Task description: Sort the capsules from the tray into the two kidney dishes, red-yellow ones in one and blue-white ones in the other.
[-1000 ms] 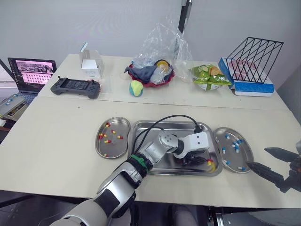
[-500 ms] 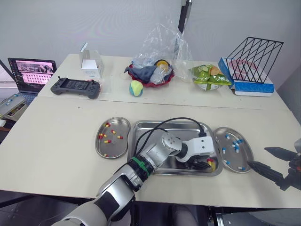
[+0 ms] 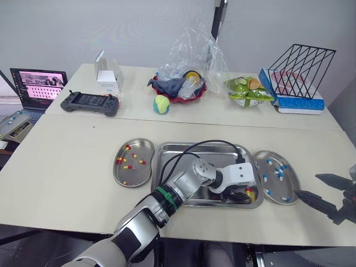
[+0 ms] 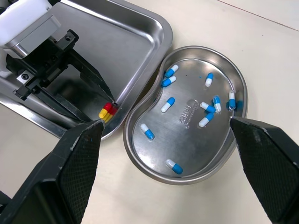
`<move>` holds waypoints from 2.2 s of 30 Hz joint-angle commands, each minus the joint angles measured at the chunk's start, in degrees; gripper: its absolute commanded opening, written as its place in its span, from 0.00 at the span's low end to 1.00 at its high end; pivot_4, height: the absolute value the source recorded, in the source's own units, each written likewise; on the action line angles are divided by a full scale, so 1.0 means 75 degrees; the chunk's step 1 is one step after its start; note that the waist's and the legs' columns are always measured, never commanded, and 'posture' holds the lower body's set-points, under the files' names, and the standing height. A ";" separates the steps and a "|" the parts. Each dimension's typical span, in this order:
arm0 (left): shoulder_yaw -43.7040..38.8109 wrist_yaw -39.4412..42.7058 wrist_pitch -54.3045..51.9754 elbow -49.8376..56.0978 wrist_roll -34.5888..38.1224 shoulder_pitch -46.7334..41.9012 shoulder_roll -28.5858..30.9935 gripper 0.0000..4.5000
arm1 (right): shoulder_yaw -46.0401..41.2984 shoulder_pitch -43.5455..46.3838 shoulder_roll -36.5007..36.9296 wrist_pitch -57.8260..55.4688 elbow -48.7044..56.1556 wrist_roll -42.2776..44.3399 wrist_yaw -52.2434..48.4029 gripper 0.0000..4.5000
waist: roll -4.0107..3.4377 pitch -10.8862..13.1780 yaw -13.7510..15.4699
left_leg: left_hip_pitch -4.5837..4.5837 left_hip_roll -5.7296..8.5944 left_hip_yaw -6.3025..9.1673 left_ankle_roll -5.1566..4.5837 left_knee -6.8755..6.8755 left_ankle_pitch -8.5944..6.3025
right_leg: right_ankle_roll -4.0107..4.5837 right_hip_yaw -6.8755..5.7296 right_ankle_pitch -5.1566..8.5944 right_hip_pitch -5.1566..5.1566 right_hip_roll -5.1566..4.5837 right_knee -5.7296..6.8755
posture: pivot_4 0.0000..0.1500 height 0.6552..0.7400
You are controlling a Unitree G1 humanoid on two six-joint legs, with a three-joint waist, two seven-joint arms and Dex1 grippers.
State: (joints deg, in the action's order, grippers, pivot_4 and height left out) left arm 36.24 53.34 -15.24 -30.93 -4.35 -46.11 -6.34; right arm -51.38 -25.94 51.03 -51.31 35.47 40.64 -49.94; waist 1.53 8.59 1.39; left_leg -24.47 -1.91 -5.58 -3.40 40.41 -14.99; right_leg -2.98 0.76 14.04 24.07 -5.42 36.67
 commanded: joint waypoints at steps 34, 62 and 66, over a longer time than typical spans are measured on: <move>0.0053 0.0010 -0.0001 0.0369 0.0006 0.0074 -0.0331 0.30 | 0.0606 0.0876 0.0387 0.0102 -0.0288 -0.0199 -0.0005 1.00 | -0.0002 -0.0001 -0.0003 | -0.0001 0.0002 0.0001 0.0000 0.0001 0.0000 | 0.0000 -0.0001 0.0000 0.0002 0.0000 0.0002 | 1.00 0.77; -0.0880 0.0349 -0.0030 0.0446 0.0053 -0.0660 0.0205 0.00 | 0.1007 0.1355 0.0474 0.0160 -0.0494 -0.0320 0.0033 1.00 | -0.0004 -0.0002 -0.0019 | -0.0003 0.0001 0.0001 -0.0001 0.0002 0.0001 | 0.0000 -0.0001 0.0000 0.0005 0.0001 0.0006 | 1.00 0.77; -0.1819 0.0766 -0.0714 0.1338 0.0724 -0.0865 0.0960 0.00 | 0.1211 0.1661 0.0584 0.0223 -0.0648 -0.0260 -0.0076 1.00 | -0.0006 -0.0002 -0.0066 | -0.0006 0.0000 0.0001 -0.0001 0.0002 0.0001 | 0.0000 -0.0001 0.0000 0.0009 0.0002 0.0006 | 1.00 0.77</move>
State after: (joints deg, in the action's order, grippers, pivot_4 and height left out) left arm 26.47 57.51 -18.54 -25.81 -1.87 -50.72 -0.45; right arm -41.94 -14.49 54.20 -51.29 30.71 38.42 -50.00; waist 1.49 8.57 0.89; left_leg -24.51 -1.92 -5.58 -3.40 40.43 -14.98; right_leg -2.98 0.76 14.04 24.15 -5.41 36.74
